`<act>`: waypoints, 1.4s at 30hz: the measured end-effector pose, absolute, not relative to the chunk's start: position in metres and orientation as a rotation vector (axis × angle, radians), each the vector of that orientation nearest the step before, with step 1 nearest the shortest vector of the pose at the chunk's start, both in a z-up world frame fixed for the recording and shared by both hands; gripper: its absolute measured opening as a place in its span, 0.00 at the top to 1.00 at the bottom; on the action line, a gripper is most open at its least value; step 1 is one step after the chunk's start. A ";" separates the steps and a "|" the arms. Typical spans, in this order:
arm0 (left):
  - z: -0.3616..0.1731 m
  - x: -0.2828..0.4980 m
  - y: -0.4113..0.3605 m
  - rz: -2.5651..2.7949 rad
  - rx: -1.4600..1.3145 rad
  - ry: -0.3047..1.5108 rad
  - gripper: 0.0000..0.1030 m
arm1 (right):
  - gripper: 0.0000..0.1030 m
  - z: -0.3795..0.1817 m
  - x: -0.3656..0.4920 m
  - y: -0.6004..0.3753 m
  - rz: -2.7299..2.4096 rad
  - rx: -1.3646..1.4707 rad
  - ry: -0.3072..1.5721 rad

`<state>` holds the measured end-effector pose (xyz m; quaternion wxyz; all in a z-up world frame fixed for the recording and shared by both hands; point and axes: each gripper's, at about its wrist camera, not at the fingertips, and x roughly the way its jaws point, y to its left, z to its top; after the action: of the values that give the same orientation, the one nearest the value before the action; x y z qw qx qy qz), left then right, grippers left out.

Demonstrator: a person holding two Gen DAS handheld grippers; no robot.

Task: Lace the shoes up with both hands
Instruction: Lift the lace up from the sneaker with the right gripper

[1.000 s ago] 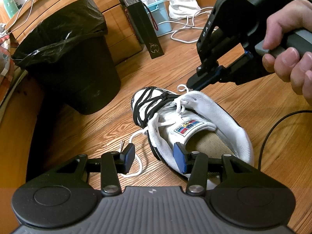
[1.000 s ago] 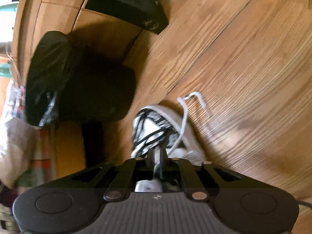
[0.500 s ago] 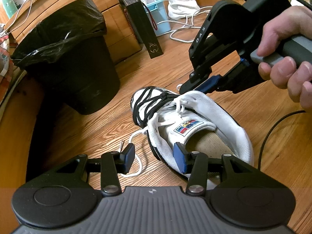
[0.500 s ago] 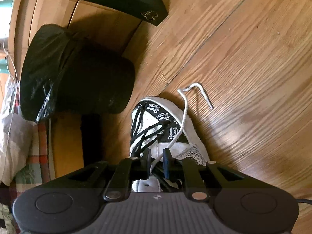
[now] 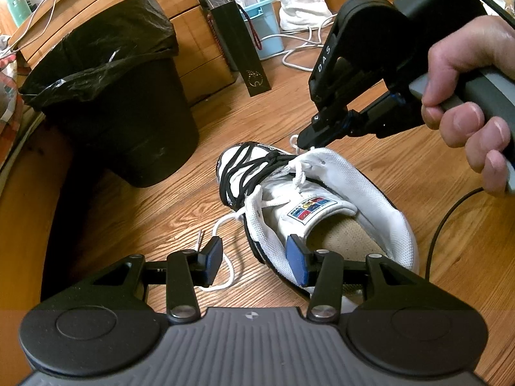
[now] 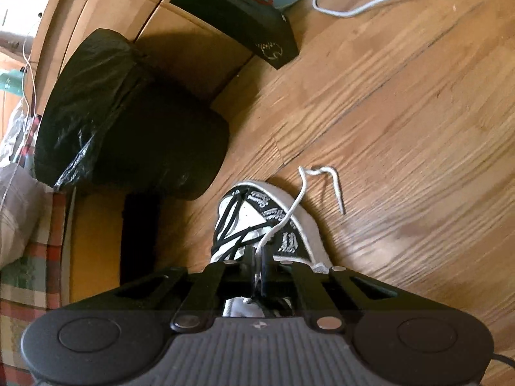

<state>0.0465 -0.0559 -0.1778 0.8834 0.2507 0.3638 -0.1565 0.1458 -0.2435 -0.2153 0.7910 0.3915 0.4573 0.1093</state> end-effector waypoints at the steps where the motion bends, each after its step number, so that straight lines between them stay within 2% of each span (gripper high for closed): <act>1: -0.178 0.047 -0.056 -0.326 0.520 0.757 0.54 | 0.96 -0.215 0.146 -0.244 0.233 0.840 0.981; 18: -0.178 0.048 -0.055 -0.323 0.515 0.757 0.54 | 0.96 -0.202 0.146 -0.276 0.146 0.861 0.899; 36: -0.179 0.049 -0.053 -0.322 0.509 0.758 0.53 | 0.96 -0.210 0.109 -0.310 -0.025 0.876 0.920; 37: -0.179 0.049 -0.053 -0.322 0.510 0.757 0.53 | 0.95 -0.211 0.111 -0.310 -0.007 0.867 0.927; 38: -0.179 0.049 -0.053 -0.322 0.510 0.756 0.53 | 0.90 -0.212 0.112 -0.311 0.011 0.857 0.934; 42: -0.179 0.048 -0.052 -0.321 0.504 0.754 0.53 | 0.88 -0.207 0.131 -0.300 0.069 0.686 0.963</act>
<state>0.0485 -0.0521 -0.1793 0.8865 0.2425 0.3624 -0.1545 0.1306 -0.3004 -0.2069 0.8296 0.3233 0.4540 0.0324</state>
